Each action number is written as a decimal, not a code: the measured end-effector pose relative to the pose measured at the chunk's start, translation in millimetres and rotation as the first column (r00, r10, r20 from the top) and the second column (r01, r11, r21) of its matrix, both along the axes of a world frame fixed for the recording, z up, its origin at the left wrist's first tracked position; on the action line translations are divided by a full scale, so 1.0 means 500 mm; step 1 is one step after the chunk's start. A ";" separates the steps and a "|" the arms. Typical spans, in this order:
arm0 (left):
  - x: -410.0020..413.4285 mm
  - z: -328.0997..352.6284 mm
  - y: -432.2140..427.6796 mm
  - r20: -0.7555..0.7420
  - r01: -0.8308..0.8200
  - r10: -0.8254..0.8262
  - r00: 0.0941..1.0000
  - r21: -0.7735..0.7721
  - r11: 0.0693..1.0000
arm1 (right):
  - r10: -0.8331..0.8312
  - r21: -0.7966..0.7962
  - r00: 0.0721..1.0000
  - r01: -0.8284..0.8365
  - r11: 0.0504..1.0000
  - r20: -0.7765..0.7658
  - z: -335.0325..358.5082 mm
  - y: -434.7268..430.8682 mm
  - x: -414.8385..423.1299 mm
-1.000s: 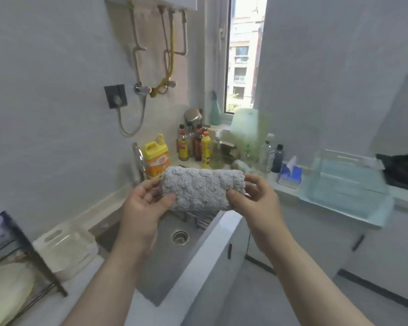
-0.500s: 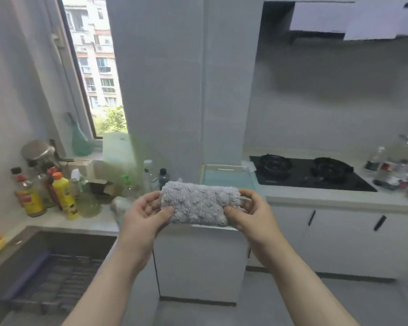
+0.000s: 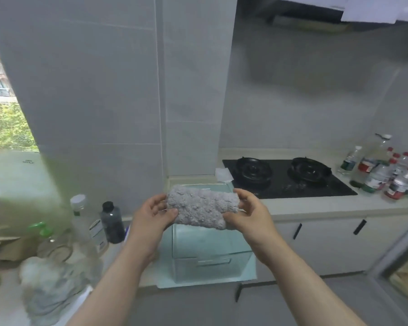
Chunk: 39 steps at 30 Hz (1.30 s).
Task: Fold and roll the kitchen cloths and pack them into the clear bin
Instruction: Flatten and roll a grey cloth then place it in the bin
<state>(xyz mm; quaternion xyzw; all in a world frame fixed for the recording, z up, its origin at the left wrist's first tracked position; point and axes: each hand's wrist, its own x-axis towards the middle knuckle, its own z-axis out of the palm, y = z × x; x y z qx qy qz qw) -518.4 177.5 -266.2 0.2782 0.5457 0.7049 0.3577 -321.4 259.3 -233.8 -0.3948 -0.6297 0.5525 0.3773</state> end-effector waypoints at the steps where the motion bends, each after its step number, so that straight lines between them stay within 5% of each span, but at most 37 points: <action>1: -0.017 -0.007 0.033 -0.004 0.022 -0.022 1.000 -0.015 1.000 | 0.047 -0.012 0.998 -0.047 0.999 0.036 -0.005 0.025 -0.012; 6: -0.070 -0.039 0.166 -0.068 0.108 -0.119 0.991 -0.149 0.983 | 0.332 -0.292 0.943 -0.318 0.902 -0.001 -0.052 0.145 -0.055; 13: -0.098 -0.087 0.302 -0.226 0.180 -0.263 0.938 -0.331 0.926 | 0.437 -0.497 0.891 -0.328 0.803 0.119 -0.114 0.296 -0.134; 18: -0.079 -0.124 0.380 -0.675 -0.280 -0.037 0.737 -0.355 0.892 | 0.291 -0.351 0.874 -0.151 0.924 0.390 -0.173 0.379 -0.197; 20: -0.050 -0.134 0.399 -0.532 -0.233 -0.054 0.845 -0.457 0.859 | 0.225 -0.293 0.848 -0.087 0.952 0.480 -0.212 0.402 -0.218; 22: -0.024 -0.134 0.424 -0.122 -0.018 -0.071 0.990 -0.605 0.796 | 0.191 -0.264 0.804 -0.044 0.963 0.563 -0.261 0.421 -0.244; 25: -0.016 -0.163 0.467 0.268 0.102 0.071 0.961 -0.582 0.807 | 0.262 -0.289 0.732 -0.093 0.953 0.629 -0.330 0.440 -0.286; 32: -0.075 -0.210 0.501 0.537 0.038 0.312 0.784 -0.542 0.839 | 0.412 -0.623 0.831 -0.104 0.775 0.373 -0.424 0.462 -0.335; 35: -0.093 -0.224 0.495 0.539 -0.015 0.332 0.774 -0.509 0.861 | 0.381 -0.753 0.902 -0.103 0.650 0.206 -0.428 0.473 -0.333; 39: -0.081 -0.222 0.465 0.392 0.009 0.197 0.899 -0.465 0.885 | 0.296 -0.783 0.950 -0.113 0.611 0.094 -0.440 0.496 -0.334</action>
